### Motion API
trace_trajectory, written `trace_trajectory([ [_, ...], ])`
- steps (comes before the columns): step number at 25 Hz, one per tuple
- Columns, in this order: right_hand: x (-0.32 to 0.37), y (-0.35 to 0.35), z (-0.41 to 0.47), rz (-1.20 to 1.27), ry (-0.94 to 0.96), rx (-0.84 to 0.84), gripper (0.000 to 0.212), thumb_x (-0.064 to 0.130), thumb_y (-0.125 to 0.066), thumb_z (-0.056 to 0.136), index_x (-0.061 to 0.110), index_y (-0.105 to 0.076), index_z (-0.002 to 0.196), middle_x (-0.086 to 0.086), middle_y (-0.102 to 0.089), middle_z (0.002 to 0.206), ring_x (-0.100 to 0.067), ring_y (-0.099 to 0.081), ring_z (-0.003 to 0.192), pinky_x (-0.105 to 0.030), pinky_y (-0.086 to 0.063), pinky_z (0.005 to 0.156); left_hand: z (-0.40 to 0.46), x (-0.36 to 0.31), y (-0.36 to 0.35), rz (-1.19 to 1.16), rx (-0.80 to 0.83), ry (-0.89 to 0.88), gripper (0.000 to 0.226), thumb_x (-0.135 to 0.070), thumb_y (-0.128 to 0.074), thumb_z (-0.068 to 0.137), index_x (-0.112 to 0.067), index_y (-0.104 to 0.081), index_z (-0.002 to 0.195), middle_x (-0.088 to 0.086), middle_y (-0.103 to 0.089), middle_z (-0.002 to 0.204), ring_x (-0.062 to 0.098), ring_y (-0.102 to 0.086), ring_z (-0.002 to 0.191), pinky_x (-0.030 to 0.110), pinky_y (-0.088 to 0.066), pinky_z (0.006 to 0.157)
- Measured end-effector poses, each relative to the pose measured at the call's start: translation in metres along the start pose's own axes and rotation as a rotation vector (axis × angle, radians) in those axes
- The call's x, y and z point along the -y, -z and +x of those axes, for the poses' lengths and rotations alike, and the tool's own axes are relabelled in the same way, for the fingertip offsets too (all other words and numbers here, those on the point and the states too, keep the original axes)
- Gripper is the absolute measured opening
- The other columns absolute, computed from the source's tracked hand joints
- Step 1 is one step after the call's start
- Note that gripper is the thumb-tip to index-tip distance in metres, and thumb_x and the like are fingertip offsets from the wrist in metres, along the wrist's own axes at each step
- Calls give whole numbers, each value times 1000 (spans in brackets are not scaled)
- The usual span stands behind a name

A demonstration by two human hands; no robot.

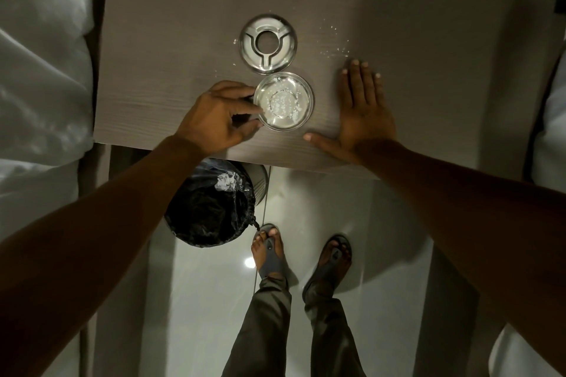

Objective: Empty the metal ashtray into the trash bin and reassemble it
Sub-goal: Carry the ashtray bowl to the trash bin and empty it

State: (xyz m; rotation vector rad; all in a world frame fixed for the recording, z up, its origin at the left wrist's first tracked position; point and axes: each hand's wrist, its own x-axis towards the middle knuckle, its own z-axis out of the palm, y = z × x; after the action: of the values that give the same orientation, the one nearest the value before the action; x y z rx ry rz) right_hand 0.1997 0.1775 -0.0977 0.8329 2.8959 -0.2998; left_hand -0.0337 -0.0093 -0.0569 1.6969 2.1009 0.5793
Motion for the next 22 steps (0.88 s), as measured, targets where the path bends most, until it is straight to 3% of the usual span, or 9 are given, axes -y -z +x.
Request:
trace_trajectory([
  [11, -15, -5, -5, -46, -1, -13, 131, 96, -26, 79, -9, -13, 158, -34, -13, 167, -46, -10, 156, -59, -8, 128, -9, -21, -4, 16, 61, -26, 27, -35, -75, 88, -13, -79, 102, 6, -69, 126, 28, -59, 122, 42, -46, 102],
  [15, -37, -10, -22, -99, -53, 21, 131, 93, -32, 78, -9, -13, 158, -35, -13, 166, -47, -11, 156, -59, -9, 127, -76, -64, -28, -301, -29, 190, 16, -29, -70, 94, -16, -76, 101, -3, -73, 112, 6, -66, 103, 23, -55, 88],
  [18, -47, -4, -25, -102, -108, 15, 132, 94, -34, 76, -6, -12, 159, -34, -13, 167, -47, -10, 156, -59, -8, 127, -130, -78, -38, -508, -36, 379, 8, -25, -66, 97, -21, -73, 96, -12, -74, 97, 7, -71, 93, 22, -55, 80],
  [22, -48, 11, -12, -85, -111, -39, 130, 94, -31, 79, -7, -10, 159, -35, -11, 166, -49, -9, 155, -60, -7, 127, -166, -59, -34, -528, -64, 558, 15, -38, -61, 97, -25, -66, 92, -22, -69, 84, 0, -67, 81, 12, -48, 70],
])
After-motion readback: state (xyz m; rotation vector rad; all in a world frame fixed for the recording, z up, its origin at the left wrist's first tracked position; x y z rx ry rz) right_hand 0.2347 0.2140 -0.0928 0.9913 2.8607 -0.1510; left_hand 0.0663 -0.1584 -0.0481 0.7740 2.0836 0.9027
